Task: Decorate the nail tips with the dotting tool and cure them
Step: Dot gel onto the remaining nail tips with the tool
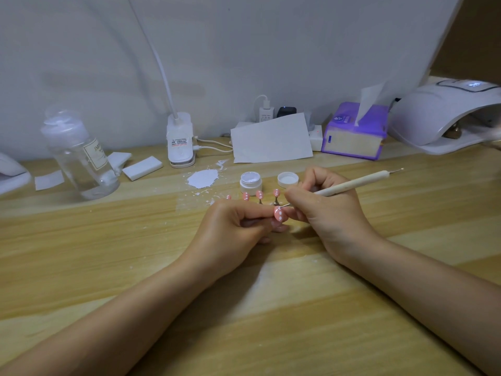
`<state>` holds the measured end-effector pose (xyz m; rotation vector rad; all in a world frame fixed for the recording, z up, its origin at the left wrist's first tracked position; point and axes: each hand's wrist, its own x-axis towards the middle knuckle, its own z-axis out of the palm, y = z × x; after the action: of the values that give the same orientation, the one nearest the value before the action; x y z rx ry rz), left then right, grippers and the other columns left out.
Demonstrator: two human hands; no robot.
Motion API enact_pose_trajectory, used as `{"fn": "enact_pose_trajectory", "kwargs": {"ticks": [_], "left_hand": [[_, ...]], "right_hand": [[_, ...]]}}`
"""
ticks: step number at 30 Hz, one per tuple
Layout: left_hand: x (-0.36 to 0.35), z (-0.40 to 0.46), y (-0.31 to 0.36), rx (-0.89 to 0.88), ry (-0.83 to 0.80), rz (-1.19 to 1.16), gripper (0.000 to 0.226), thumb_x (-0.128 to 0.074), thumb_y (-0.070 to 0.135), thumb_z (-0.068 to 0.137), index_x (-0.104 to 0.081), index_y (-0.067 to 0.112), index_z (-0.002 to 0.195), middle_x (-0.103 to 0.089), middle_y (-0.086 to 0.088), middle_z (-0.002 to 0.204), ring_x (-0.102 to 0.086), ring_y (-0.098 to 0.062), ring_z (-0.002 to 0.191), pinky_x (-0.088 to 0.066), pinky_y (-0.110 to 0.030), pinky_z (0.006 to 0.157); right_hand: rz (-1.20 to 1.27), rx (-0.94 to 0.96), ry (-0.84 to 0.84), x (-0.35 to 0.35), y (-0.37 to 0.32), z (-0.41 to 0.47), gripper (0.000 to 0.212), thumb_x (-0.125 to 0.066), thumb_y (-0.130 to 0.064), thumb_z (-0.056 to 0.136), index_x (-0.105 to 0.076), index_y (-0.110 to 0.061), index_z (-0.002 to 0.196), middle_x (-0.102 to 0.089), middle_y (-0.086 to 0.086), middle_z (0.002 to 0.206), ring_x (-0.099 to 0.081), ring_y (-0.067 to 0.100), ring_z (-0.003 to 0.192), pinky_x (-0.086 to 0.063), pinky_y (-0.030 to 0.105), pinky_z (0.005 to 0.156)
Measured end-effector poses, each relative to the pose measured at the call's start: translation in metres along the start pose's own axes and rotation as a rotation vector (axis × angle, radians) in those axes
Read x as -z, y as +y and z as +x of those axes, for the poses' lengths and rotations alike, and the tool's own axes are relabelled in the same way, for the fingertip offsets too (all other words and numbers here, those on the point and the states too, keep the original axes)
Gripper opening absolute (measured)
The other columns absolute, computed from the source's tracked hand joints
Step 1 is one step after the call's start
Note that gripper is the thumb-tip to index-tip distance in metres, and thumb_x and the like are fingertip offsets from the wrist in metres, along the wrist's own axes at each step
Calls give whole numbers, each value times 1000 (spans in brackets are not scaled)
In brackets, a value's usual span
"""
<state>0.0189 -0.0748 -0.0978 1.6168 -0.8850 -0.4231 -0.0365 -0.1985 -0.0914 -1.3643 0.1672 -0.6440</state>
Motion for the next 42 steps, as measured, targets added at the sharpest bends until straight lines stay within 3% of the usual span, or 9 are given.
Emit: {"fn": "enact_pose_trajectory", "kwargs": {"ticks": [15, 17, 20, 22, 25, 29, 34, 38, 42], "left_hand": [[-1, -1, 1, 14, 19, -7, 23, -61, 0, 84, -73, 19, 87, -73, 4, 84, -68, -3, 81, -49, -11, 59], [-1, 0, 1, 30, 40, -24, 20, -62, 3, 83, -73, 19, 83, -73, 3, 83, -68, -2, 79, -50, -12, 59], [-1, 0, 1, 55, 64, -52, 15, -63, 7, 82, -73, 18, 82, -73, 2, 79, -68, -1, 76, -50, -12, 58], [-1, -1, 2, 54, 70, -59, 15, -63, 7, 82, -73, 19, 81, -73, 2, 78, -68, 0, 76, -50, -12, 57], [-1, -2, 4, 47, 78, -78, 15, -63, 8, 82, -73, 20, 80, -73, 2, 79, -68, 0, 76, -50, -12, 56], [-1, -3, 5, 40, 86, -87, 16, -63, 8, 82, -73, 20, 79, -73, 3, 77, -68, -1, 77, -50, -13, 55], [1, -2, 4, 8, 91, -87, 20, -62, 6, 83, -72, 23, 81, -73, 4, 81, -69, -3, 79, -51, -15, 56], [3, -3, 4, -59, 79, -49, 22, -59, 4, 85, -72, 21, 85, -73, 6, 82, -68, -2, 82, -54, -18, 62], [3, -3, 3, -71, 106, -76, 22, -59, 1, 84, -72, 18, 83, -72, 11, 81, -66, 1, 79, -52, -16, 59]], "right_hand": [[8, 1, 82, 1, -1, 0, 41, -55, 13, 77, -35, -12, 52, -36, -6, 36, -39, 2, 30, -48, 17, 43], [-10, 41, 135, 1, -1, 0, 38, -62, 4, 80, -39, -12, 54, -37, -4, 39, -39, 2, 33, -50, 20, 44], [-41, 104, 162, 1, -6, -1, 30, -66, -29, 78, -46, -14, 61, -48, -4, 39, -44, 4, 34, -44, 16, 42], [-49, 128, 148, 1, -11, 0, 38, -55, -48, 74, -51, -12, 64, -55, 1, 39, -43, 7, 31, -38, 14, 38], [-125, 144, 143, 4, -14, 0, 51, -40, -60, 75, -60, -15, 61, -50, 5, 32, -35, 9, 25, -30, 12, 33], [-218, 190, 80, 8, -15, 1, 43, -45, -54, 78, -56, -19, 55, -49, 3, 35, -40, 6, 31, -34, 13, 37], [-371, 317, -29, 12, -12, 0, 19, -69, -28, 72, -51, -24, 69, -60, -4, 59, -53, 15, 54, -44, 24, 53], [-470, 359, -188, 12, -10, -2, 30, -71, -17, 66, -47, -27, 80, -66, -15, 76, -56, 2, 71, -51, 27, 71], [-536, 364, -238, 11, -9, -4, 36, -72, -17, 63, -45, -32, 81, -67, -7, 85, -60, 5, 78, -52, 34, 80]]}}
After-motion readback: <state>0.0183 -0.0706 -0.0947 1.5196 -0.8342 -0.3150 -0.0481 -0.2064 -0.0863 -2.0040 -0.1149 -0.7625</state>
